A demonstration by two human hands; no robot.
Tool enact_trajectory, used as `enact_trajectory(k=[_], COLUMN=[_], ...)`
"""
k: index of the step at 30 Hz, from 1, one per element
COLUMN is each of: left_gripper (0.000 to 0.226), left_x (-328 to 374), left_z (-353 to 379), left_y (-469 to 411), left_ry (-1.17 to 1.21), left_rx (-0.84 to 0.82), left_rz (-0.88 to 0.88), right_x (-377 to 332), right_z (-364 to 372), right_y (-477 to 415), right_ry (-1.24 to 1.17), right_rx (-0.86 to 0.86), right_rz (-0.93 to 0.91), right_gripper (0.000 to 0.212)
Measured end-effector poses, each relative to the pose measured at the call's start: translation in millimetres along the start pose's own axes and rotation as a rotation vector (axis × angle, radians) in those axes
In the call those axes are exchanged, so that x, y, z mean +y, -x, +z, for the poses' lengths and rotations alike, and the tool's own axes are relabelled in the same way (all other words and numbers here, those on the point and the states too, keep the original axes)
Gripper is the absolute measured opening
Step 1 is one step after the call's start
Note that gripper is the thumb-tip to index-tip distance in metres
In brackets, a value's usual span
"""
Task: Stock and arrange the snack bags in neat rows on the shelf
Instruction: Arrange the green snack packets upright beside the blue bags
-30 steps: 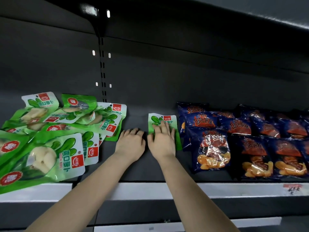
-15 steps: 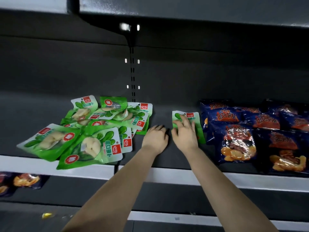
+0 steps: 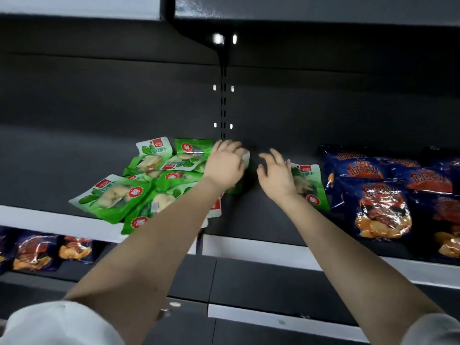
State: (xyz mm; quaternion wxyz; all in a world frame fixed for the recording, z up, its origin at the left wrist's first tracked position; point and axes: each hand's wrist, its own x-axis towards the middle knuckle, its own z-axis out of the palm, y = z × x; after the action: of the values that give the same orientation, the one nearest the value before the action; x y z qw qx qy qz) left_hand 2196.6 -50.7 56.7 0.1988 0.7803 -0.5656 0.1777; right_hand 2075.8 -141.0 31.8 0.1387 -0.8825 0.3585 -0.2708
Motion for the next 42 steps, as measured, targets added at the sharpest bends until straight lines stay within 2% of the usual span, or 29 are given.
enact_trajectory(k=[5,8,11,14,16,18,20,30,42], left_gripper=[0.041,0.043,0.045,0.045,0.044,0.043,0.042,0.042,0.043], left_x=[-70,-98,-112,-114,-112,-110,-111,-113,-111], left_z=[-34,-34,-25,-23,-21,-17,-14,-11,-14], left_y=[23,54,80,93,98,103,105,105,105], left_ry=[-0.05,-0.093,-0.093,-0.061,-0.024,0.02,0.042,0.036,0.08], left_rx=[0.064,-0.028,-0.103,-0.129,-0.127,-0.114,-0.093,-0.059,-0.067], left_rz=[-0.264,-0.402,-0.468,-0.476,-0.485,-0.501,-0.516,-0.506,-0.521], right_x=[-56,-90,-118,-131,-130,-126,-125,-127,-117], right_z=[25,43,59,79,92,99,102,96,76], right_y=[-4,0,1,3,10,15,16,13,17], right_ry=[-0.043,-0.077,-0.056,0.113,0.209,0.177,0.145,0.263,0.338], right_rx=[-0.09,-0.136,-0.209,-0.252,-0.256,-0.292,-0.309,-0.287,-0.378], right_rz=[-0.175,-0.279,-0.382,-0.401,-0.32,-0.187,-0.138,-0.205,-0.238], right_gripper=[0.044,0.044,0.046,0.051,0.053,0.052,0.052,0.051,0.055])
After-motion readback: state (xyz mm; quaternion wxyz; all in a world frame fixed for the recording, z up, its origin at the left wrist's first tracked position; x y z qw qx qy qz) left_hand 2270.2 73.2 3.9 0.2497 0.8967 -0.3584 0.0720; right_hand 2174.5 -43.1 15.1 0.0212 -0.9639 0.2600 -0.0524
